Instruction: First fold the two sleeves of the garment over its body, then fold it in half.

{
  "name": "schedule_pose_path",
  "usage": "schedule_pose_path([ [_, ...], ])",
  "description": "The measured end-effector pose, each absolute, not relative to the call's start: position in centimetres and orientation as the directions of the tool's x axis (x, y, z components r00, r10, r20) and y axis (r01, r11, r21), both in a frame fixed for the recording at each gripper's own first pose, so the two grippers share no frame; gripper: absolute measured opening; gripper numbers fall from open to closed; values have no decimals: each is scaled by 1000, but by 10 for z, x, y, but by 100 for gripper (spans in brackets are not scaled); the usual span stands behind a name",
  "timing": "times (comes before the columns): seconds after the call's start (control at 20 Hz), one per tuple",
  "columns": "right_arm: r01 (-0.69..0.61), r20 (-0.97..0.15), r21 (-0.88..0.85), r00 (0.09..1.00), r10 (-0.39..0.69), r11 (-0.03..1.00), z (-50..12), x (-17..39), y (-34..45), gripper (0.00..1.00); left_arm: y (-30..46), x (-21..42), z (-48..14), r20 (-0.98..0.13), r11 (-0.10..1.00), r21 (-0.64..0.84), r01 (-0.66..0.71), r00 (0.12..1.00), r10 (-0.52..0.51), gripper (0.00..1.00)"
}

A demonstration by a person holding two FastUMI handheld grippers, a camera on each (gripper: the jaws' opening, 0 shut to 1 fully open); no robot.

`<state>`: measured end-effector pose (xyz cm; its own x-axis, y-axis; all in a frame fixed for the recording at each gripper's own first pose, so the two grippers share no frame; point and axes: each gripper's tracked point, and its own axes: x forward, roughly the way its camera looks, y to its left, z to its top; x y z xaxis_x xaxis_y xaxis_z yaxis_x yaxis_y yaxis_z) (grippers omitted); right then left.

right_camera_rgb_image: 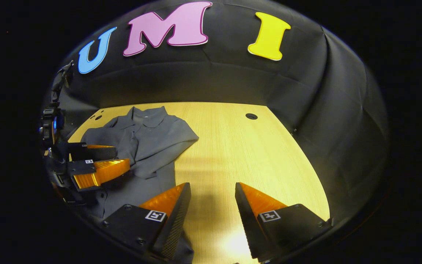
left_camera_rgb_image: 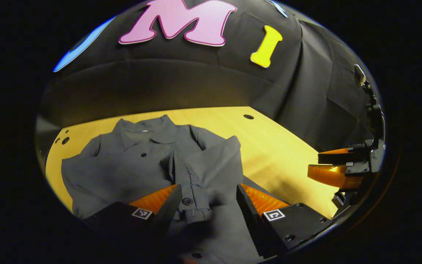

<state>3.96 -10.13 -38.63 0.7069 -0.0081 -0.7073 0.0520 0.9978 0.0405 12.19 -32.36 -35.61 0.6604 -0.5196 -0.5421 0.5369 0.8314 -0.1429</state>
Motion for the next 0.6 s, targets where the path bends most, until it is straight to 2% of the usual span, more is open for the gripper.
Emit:
schedule_pose_path([
  [0.25,40,-698,44,716,2,998,-367,24,-86,77,-290,94,-317,-496,803,-195,563,650,-576,94],
  [0.55,32,-707,57,707,18,998,-351,-23,-66,77,-183,53,-300,-506,855,-142,499,706,-496,95],
  [0.6,30,-710,60,704,21,998,-350,-32,-63,73,-165,43,-302,-514,863,-132,488,710,-480,95],
])
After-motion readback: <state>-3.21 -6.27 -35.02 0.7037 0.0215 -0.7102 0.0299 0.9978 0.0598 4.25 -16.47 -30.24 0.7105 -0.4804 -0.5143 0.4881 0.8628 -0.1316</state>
